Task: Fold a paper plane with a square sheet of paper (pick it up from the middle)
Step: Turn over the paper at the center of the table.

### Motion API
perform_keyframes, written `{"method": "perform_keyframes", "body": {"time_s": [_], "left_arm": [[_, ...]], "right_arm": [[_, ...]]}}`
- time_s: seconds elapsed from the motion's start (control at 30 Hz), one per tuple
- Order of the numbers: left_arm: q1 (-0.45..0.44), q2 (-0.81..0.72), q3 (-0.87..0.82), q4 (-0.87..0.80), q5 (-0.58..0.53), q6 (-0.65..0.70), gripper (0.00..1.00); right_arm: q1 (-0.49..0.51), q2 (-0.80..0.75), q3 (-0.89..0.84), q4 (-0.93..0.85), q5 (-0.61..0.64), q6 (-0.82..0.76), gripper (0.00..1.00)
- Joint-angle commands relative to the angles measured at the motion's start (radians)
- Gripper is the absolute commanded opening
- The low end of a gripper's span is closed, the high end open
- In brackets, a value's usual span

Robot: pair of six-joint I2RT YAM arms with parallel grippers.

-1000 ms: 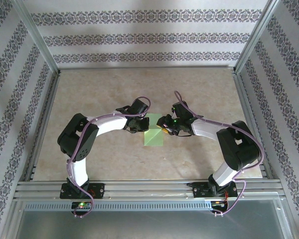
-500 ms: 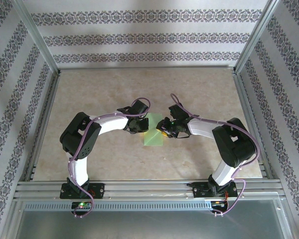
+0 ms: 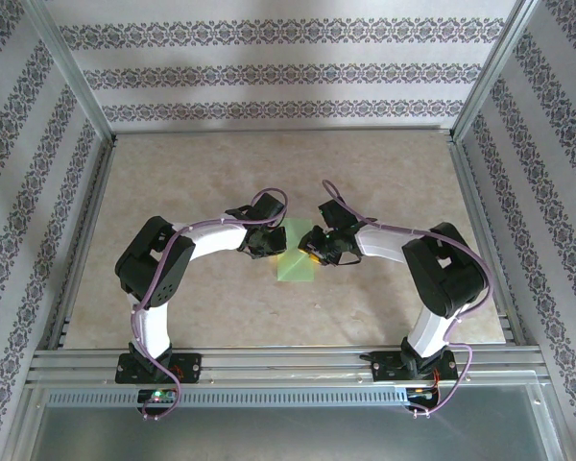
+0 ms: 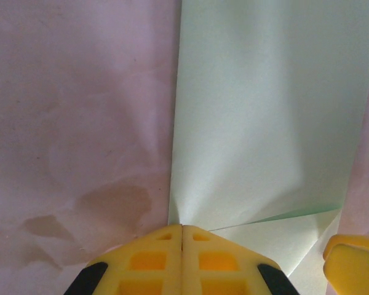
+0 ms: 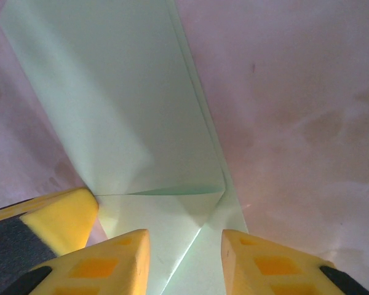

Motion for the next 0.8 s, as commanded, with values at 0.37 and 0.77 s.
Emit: {"method": "perform_keyframes", "body": {"time_s": [0.37,0.77], "left_arm": [[0.01,-0.009,-0.031,-0.033,0.017,-0.047,0.01],[0.01,-0.011,-0.035,-0.042,0.004,-0.047,0.01]], "right_arm": [[0.024,0.026,0.034,0.035,-0.035,0.009,0.34],[0.021,0.007,0.005,-0.006,0.004,0.01,0.34]]}}
